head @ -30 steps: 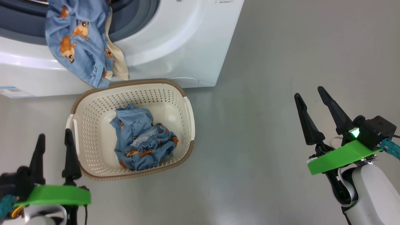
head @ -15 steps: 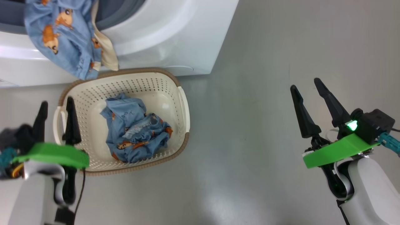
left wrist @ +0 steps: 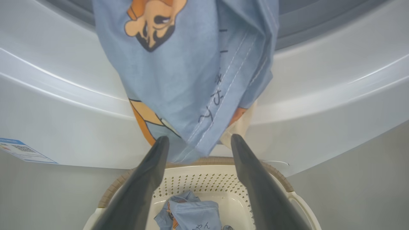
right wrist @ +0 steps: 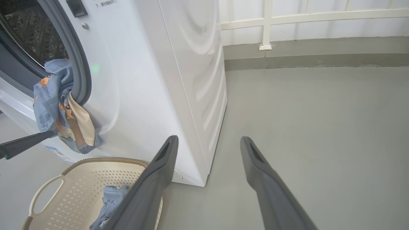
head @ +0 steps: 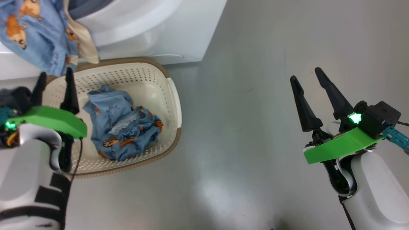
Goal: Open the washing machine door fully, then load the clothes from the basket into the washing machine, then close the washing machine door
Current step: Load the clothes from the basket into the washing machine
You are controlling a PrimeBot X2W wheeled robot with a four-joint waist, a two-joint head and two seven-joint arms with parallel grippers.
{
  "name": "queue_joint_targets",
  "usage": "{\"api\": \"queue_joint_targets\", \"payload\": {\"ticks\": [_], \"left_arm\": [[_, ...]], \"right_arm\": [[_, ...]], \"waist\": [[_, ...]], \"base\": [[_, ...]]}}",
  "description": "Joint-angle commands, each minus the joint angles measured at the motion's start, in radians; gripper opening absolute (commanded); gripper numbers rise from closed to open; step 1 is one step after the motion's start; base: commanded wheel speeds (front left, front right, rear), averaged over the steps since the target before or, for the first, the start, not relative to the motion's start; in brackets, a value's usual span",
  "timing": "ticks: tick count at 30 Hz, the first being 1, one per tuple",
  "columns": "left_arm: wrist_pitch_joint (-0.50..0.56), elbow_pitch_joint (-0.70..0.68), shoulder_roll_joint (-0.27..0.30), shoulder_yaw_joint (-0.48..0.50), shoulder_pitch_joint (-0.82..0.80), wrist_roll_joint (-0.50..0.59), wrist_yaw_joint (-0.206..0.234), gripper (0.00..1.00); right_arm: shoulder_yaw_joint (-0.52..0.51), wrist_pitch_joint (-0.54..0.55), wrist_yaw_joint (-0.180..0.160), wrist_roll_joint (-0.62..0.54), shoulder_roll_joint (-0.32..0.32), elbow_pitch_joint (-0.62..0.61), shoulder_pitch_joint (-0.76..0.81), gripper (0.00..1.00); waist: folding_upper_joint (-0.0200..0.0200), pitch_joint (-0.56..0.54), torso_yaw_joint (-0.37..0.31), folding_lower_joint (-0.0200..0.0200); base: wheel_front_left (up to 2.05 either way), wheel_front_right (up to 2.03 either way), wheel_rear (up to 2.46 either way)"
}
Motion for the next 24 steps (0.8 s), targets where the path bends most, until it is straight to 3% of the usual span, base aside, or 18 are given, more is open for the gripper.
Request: {"api": "queue_joint_targets", "payload": {"ticks": [1, 13, 24], "left_arm": [[-0.006, -0.001, 0.046, 0.020, -0.022, -0.005, -0.002, 1.00], [-0.006, 0.080, 0.094, -0.047, -0.132, -0.039, -0.002, 1.00], [-0.006, 0.124, 0.113, -0.044, -0.209, -0.049, -0.002, 1.00]], "right_arm": [[0.023, -0.005, 0.002, -0.012, 0.004, -0.024, 0.006, 1.00], [0.042, -0.005, 0.002, -0.011, 0.020, -0.025, -0.016, 1.00], [0.059, -0.005, 0.002, -0.009, 0.031, -0.025, -0.026, 1.00]], "waist": [[-0.0001, 0.015, -0.016, 0.0000], [-0.0001, 0.051, -0.060, 0.0000], [-0.0001, 0.062, -0.087, 0.0000]], "base": [[0.00, 0.00, 0.00], [0.00, 0.00, 0.00], [0.00, 0.00, 0.00]]}}
